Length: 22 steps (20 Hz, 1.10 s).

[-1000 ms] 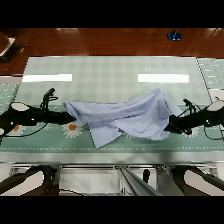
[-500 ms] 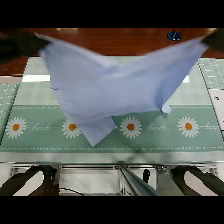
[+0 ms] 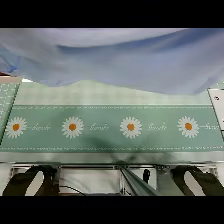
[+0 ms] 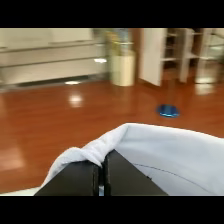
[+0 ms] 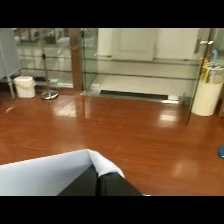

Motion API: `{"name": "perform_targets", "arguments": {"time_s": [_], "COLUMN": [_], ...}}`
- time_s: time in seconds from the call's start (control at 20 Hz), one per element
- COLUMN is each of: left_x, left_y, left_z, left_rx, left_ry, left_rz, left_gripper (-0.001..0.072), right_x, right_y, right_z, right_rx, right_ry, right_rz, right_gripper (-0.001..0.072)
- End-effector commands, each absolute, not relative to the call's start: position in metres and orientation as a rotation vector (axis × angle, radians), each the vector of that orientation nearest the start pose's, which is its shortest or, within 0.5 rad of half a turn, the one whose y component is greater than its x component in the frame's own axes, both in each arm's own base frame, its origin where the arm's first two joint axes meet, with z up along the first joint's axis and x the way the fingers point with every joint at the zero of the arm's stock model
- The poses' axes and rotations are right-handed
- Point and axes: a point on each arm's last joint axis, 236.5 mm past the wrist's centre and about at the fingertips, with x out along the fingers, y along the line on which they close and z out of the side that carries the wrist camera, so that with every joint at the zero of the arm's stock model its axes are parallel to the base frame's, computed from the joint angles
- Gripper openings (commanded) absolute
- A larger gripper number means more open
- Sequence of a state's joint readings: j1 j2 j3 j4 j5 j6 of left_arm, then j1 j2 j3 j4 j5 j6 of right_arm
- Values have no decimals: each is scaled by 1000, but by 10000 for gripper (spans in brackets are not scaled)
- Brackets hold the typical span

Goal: Fold the shirts.

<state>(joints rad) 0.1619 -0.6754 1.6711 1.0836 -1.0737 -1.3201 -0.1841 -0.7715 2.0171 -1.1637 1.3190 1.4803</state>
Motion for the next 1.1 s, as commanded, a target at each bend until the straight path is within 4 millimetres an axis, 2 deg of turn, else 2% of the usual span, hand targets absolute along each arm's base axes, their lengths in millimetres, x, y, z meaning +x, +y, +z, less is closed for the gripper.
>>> {"name": "perform_targets", "arguments": {"time_s": [0.0,0.15,0.25,0.35,0.4,0.5,0.6,0.7,0.75,0.9,1.05], "left_x": [207,194,194,201,209,230,259,290,308,373,446], "left_y": [-17,-15,-12,-9,-8,-13,-35,-58,-63,-54,-43], "left_z": [464,426,420,422,416,390,351,298,266,177,118], "left_rx": [21,36,39,36,21,-36,-108,-178,-232,-286,-399], "left_ry": [75,234,258,247,269,364,487,639,723,868,890], "left_rz": [-51,-43,-31,-26,-25,-55,-166,-291,-319,-299,-247], "left_gripper": [18,18,18,18,18,18,18,18,18,19,19], "right_x": [171,159,161,172,180,202,228,260,278,337,407], "right_y": [36,21,15,13,12,13,24,38,41,27,15], "right_z": [504,478,459,439,427,389,340,288,257,172,113], "right_rx": [12,36,48,63,71,105,158,222,252,305,368], "right_ry": [67,157,226,293,332,444,566,653,698,822,875], "right_rz": [104,28,5,4,3,22,85,161,186,157,134], "right_gripper": [20,20,20,20,20,20,20,20,20,20,20]}}
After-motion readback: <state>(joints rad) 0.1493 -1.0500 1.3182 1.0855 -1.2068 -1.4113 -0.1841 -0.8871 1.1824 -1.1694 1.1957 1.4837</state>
